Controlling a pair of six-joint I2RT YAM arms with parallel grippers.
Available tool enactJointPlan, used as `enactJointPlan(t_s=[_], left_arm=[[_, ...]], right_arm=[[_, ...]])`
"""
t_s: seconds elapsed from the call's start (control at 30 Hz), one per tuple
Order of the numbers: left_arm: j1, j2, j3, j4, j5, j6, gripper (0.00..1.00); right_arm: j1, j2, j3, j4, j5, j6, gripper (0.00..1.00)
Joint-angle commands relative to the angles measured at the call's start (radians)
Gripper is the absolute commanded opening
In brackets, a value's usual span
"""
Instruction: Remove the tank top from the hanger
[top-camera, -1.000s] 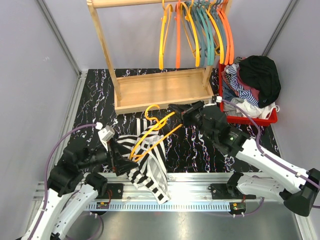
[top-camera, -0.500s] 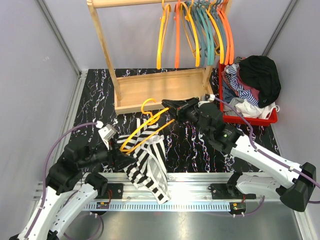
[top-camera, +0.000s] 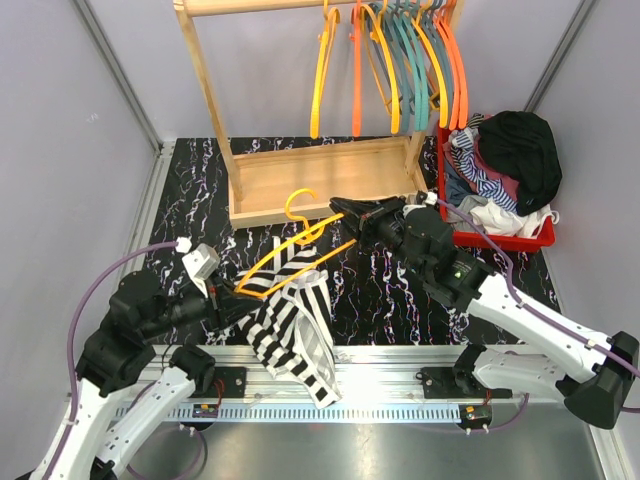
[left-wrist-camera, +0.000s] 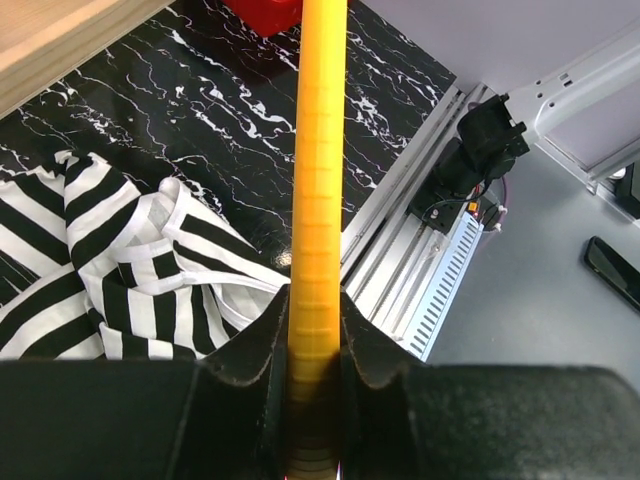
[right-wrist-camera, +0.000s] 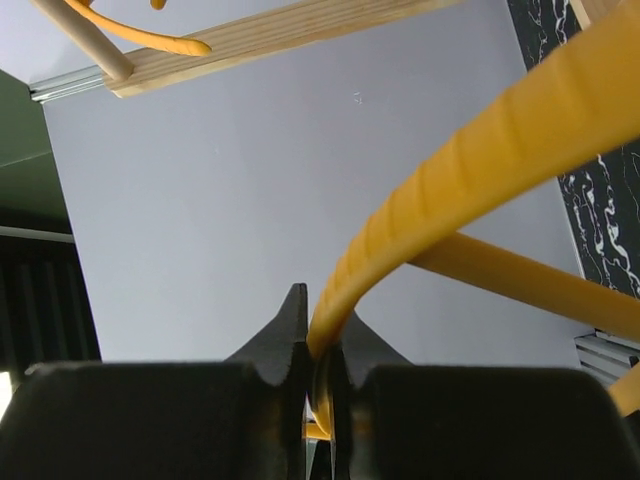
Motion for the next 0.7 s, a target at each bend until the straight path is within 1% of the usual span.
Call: enactJointPlan(t_s=[0.0, 0.03, 0.07, 0.1, 0.13, 0.17, 0.23, 0.27, 0.3, 0.33, 0.37, 0.43, 0.47, 0.5, 0.6, 0.63, 0.67], left_arm=[[0.004, 0.027, 0.046, 0.033, -0.035, 0.001, 0.00], [0.004, 0.027, 0.063, 0.032, -0.045, -0.001, 0.00], [0.004, 0.032, 0.076, 0.025, -0.067, 0.002, 0.00], [0.004, 0.032, 0.088, 0.013, -0.078, 0.005, 0.00], [0.004, 0.035, 0.100, 0.001, -0.093, 0.012, 0.00], [0.004, 0.047, 0.138, -0.019, -0.155, 0.015, 0.00], [0.004, 0.070, 0.183, -0.123, -0.249, 0.027, 0.00], [0.004, 0.091, 0.219, -0.158, -0.328, 0.033, 0.00], [0.004, 0.098, 0.238, -0.221, -0.389, 0.028, 0.00], [0.004, 0.102, 0.253, -0.247, -0.450, 0.006, 0.00], [0.004, 0.110, 0.269, -0.287, -0.560, -0.001, 0.00], [0.004, 0.142, 0.312, -0.312, -0.657, -0.022, 0.00], [0.004, 0.157, 0.327, -0.314, -0.717, -0.027, 0.00], [0.004, 0.176, 0.358, -0.303, -0.734, -0.031, 0.00], [0.004, 0.297, 0.434, -0.246, -0.751, -0.024, 0.00], [0.004, 0.376, 0.515, -0.232, -0.753, -0.007, 0.00], [0.004, 0.418, 0.557, -0.210, -0.757, 0.002, 0.00]], right_arm=[[0.009, -0.016, 0.002, 0.094, -0.080, 0.031, 0.09], [0.007, -0.014, -0.002, 0.104, -0.086, 0.023, 0.24], [0.007, -0.017, 0.004, 0.083, -0.089, 0.018, 0.49], [0.007, -0.020, 0.011, 0.065, -0.088, 0.011, 0.79], [0.007, -0.028, 0.013, 0.051, -0.082, -0.008, 0.99], [0.007, -0.052, 0.008, 0.023, -0.062, -0.008, 1.00], [0.004, -0.092, -0.008, -0.019, -0.026, -0.017, 1.00], [0.006, -0.139, -0.008, -0.091, -0.005, -0.023, 1.00], [0.004, -0.167, -0.008, -0.128, 0.039, -0.031, 1.00], [0.004, -0.192, -0.008, -0.168, 0.064, -0.047, 1.00], [0.002, -0.247, -0.001, -0.246, 0.114, -0.058, 1.00], [0.002, -0.298, 0.024, -0.322, 0.161, -0.110, 1.00], [0.002, -0.340, 0.037, -0.399, 0.197, -0.130, 1.00], [0.002, -0.356, 0.054, -0.437, 0.208, -0.153, 1.00], [0.002, -0.395, 0.108, -0.541, 0.212, -0.253, 1.00], [0.002, -0.398, 0.132, -0.564, 0.202, -0.293, 1.00], [0.002, -0.395, 0.145, -0.608, 0.180, -0.313, 1.00]])
